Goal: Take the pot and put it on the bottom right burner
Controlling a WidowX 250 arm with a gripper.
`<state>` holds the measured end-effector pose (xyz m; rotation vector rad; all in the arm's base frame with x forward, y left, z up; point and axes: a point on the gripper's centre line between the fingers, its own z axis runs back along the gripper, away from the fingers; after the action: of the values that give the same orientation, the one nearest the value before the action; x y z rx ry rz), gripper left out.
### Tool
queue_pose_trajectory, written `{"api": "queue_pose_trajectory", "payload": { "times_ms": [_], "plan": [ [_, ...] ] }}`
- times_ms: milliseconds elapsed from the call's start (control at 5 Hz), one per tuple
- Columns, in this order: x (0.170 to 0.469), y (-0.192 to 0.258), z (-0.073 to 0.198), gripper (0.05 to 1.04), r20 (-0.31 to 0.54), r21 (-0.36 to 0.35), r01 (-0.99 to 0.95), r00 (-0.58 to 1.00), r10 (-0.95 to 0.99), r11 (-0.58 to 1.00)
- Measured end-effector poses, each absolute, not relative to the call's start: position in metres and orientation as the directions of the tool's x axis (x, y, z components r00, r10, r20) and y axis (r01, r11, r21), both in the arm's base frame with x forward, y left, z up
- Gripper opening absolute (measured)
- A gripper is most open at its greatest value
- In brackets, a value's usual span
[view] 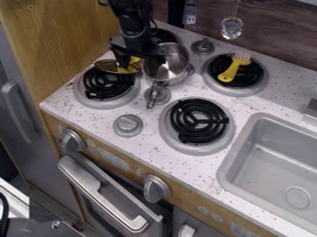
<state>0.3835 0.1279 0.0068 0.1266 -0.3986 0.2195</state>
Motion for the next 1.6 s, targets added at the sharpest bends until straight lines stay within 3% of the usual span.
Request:
{"api": "queue_pose_trajectory", "payload": {
  "times_ms": [200, 600, 1000, 1400, 1600],
  "plan": [
    [0.378, 0.126, -0.01, 0.997, 0.357, 0.075, -0.234, 0.914, 0.193, 0.969],
    [0.403, 0.11, -0.023, 0.997, 0.338, 0.076, -0.214, 0.924, 0.177, 0.974],
    [0.428, 0.082, -0.016, 0.997, 0.373, 0.051, -0.177, 0.916, 0.145, 0.983],
    [0.428, 0.049, -0.019, 0.997, 0.363, -0.002, -0.119, 0.925, 0.112, 0.993],
    [0.436, 0.049, -0.018, 0.997, 0.38, 0.025, -0.104, 0.921, 0.087, 0.994]
  ]
}}
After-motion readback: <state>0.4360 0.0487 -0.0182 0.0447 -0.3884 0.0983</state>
